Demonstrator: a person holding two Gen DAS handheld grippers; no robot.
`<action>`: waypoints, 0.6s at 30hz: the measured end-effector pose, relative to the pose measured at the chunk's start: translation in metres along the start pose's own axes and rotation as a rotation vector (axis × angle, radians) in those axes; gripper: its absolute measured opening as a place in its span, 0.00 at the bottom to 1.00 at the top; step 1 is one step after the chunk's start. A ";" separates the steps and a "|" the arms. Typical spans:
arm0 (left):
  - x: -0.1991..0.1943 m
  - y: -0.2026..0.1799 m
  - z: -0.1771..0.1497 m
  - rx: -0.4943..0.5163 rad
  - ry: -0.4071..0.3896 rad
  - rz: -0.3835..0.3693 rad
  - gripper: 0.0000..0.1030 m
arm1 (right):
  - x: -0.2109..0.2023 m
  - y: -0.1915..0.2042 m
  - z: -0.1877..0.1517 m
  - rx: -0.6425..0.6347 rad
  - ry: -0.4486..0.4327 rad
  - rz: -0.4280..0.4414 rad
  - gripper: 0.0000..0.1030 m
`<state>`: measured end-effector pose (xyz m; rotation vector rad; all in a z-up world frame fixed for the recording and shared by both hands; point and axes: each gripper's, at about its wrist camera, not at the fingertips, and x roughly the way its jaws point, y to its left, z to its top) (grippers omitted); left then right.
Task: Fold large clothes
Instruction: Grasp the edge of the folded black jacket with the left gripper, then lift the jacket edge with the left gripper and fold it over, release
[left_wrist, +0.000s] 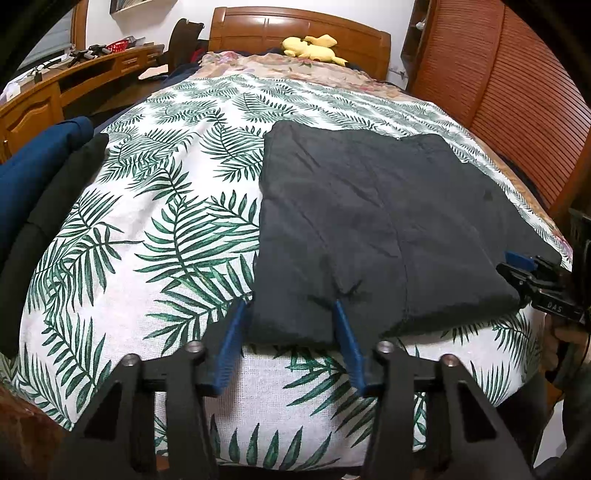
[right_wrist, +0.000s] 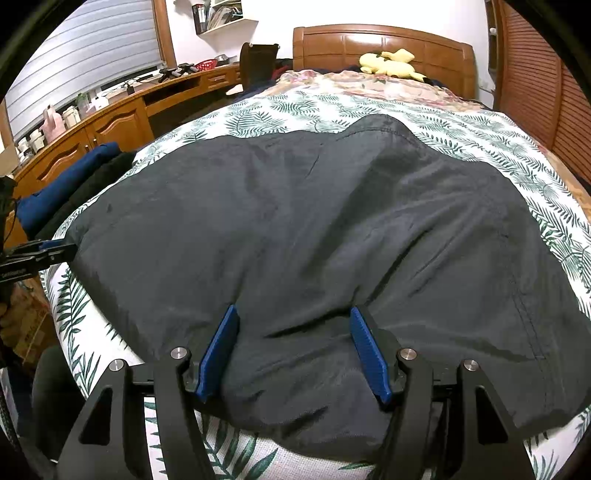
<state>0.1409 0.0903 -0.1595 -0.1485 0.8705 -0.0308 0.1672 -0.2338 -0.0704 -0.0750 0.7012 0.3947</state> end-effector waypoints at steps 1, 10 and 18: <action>-0.001 0.000 0.001 0.004 0.002 -0.007 0.35 | 0.000 0.000 0.000 0.001 -0.001 0.001 0.63; -0.034 -0.042 0.038 0.124 -0.113 0.008 0.14 | -0.002 -0.004 0.002 -0.005 0.002 0.017 0.63; -0.055 -0.109 0.085 0.240 -0.232 -0.028 0.10 | -0.033 -0.026 -0.005 0.023 -0.022 0.033 0.63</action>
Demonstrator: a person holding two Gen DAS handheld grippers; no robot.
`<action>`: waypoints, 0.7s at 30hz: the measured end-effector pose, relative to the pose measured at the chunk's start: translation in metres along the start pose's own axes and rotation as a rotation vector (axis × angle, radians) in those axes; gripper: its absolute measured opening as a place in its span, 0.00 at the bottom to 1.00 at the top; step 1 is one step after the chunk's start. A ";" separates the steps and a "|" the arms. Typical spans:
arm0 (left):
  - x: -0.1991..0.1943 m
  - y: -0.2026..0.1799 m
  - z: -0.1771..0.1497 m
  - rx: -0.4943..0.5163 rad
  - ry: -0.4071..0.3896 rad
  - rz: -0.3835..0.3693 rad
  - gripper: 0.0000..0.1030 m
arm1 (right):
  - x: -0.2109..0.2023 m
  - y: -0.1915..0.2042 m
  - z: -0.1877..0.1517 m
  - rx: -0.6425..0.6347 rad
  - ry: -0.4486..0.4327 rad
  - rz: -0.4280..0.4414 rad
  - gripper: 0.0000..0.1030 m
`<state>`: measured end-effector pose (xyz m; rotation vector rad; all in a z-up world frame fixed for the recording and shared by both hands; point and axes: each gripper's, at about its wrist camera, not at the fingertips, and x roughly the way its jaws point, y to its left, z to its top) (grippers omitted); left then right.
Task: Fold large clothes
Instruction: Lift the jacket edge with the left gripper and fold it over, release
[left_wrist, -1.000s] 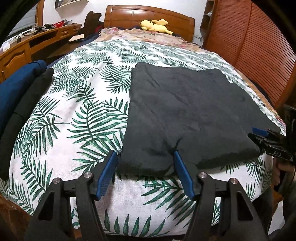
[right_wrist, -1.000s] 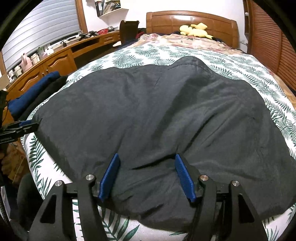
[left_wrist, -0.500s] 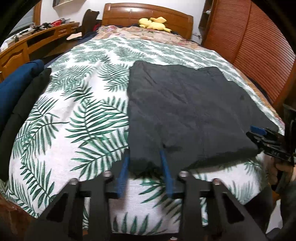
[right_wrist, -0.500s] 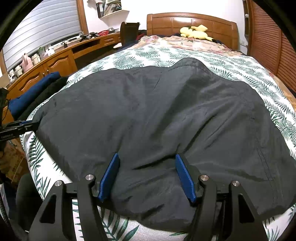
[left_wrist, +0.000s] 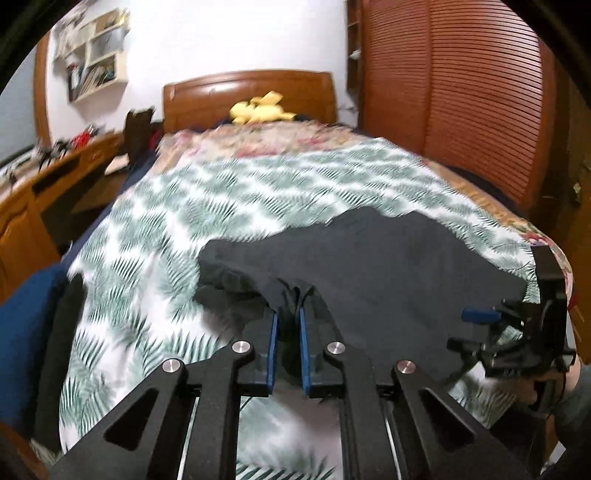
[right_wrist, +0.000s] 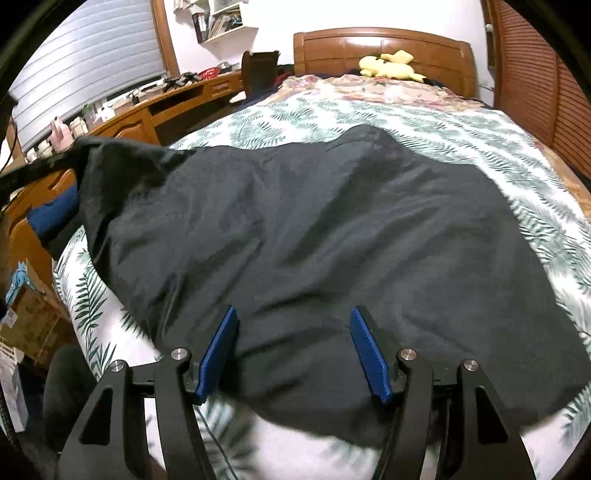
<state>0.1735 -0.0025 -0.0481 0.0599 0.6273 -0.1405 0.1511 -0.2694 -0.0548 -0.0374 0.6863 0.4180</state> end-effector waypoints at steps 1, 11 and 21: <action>0.001 -0.009 0.008 0.013 -0.011 -0.011 0.09 | -0.007 -0.006 -0.002 0.005 -0.010 -0.015 0.63; 0.028 -0.125 0.075 0.161 -0.067 -0.209 0.09 | -0.070 -0.073 -0.032 0.110 -0.063 -0.154 0.63; 0.073 -0.237 0.060 0.277 0.046 -0.375 0.09 | -0.110 -0.093 -0.069 0.206 -0.056 -0.240 0.63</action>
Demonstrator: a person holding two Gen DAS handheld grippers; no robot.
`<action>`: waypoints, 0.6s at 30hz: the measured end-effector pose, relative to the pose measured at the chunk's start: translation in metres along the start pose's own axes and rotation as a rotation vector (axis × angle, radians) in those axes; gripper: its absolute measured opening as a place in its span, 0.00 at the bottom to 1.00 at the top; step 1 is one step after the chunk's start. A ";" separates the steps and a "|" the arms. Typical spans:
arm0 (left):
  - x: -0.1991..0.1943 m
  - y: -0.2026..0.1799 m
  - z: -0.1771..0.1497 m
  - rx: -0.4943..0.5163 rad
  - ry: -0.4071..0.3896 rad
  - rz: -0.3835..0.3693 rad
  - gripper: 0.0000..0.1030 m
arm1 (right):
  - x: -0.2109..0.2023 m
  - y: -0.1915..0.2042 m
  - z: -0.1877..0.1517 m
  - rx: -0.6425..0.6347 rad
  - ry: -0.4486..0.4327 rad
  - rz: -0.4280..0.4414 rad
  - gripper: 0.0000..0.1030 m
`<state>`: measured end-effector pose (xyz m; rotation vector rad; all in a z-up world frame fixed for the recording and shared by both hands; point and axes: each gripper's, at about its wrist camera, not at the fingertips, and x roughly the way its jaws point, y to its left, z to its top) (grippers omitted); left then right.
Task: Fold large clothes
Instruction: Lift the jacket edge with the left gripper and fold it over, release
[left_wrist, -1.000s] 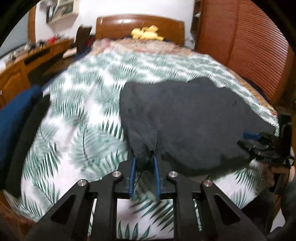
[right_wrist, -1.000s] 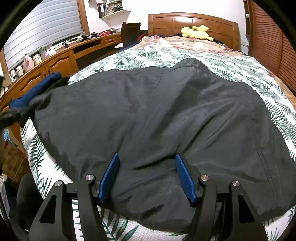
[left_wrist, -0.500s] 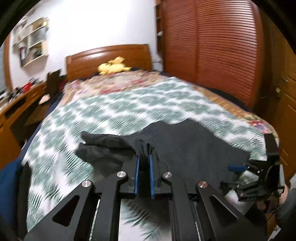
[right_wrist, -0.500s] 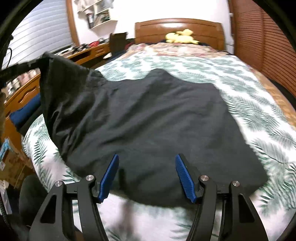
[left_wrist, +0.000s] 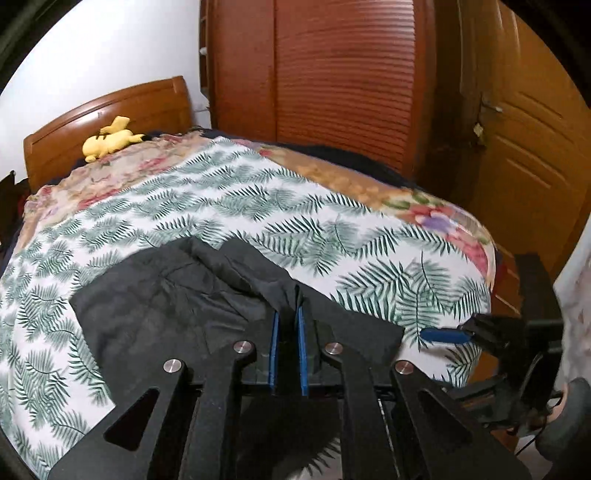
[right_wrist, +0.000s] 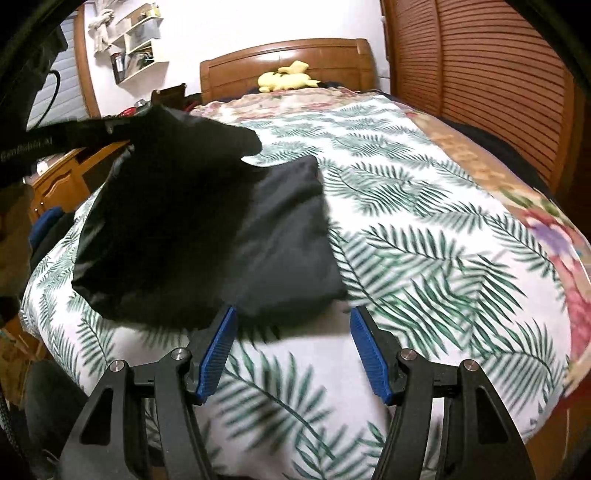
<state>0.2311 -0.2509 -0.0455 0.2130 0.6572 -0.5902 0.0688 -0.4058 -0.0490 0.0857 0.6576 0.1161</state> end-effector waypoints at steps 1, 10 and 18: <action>0.002 -0.002 -0.002 0.008 0.006 0.017 0.09 | -0.002 -0.001 0.000 0.003 0.003 -0.002 0.64; -0.017 0.018 -0.006 -0.065 0.003 0.069 0.39 | -0.011 0.003 0.017 -0.017 -0.014 0.017 0.64; -0.055 0.047 -0.030 -0.108 -0.017 0.089 0.73 | -0.016 0.020 0.035 -0.019 -0.058 0.046 0.64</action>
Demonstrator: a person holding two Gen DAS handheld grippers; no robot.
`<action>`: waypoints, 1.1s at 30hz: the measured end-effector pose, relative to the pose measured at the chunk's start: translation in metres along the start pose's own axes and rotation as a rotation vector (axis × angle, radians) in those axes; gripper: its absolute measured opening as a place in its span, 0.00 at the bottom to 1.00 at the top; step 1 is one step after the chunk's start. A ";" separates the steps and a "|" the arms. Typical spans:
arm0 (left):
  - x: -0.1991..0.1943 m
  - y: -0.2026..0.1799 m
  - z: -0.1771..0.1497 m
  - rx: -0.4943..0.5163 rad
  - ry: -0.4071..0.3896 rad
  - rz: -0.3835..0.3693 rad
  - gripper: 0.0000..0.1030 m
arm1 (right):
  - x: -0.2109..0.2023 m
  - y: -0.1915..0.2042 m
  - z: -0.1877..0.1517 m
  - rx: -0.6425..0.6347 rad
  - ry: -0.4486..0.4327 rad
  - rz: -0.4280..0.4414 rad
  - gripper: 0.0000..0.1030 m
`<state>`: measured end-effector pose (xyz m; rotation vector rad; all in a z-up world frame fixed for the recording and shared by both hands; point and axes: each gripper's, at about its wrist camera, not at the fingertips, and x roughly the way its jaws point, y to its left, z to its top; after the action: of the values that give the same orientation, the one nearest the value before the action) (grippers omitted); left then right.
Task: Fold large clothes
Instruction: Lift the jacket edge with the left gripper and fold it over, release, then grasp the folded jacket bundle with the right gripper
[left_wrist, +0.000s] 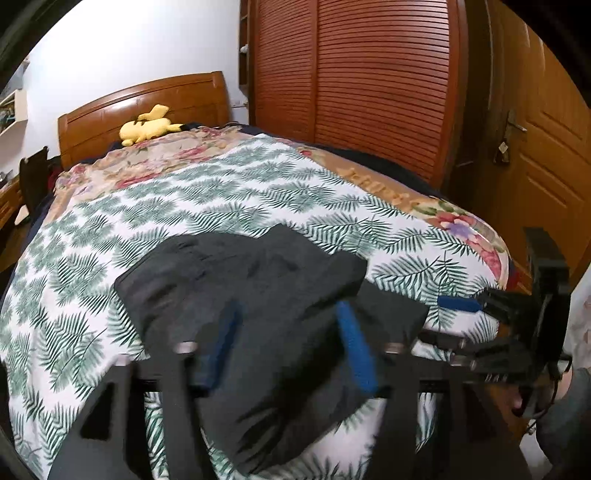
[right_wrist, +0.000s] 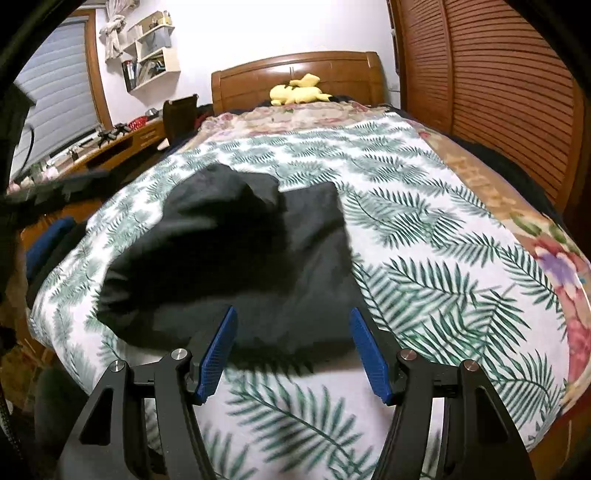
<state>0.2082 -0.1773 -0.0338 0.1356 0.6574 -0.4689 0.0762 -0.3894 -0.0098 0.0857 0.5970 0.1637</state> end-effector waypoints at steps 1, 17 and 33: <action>-0.003 0.005 -0.004 -0.007 -0.005 0.001 0.77 | -0.001 0.003 0.002 -0.001 -0.007 0.004 0.64; -0.052 0.093 -0.086 -0.100 -0.004 0.106 0.77 | 0.048 0.039 0.043 0.030 0.002 0.007 0.70; -0.083 0.166 -0.137 -0.208 -0.028 0.166 0.77 | 0.089 0.048 0.065 0.201 0.077 0.038 0.72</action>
<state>0.1508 0.0374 -0.0947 -0.0131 0.6573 -0.2407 0.1794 -0.3290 0.0011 0.2862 0.6880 0.1442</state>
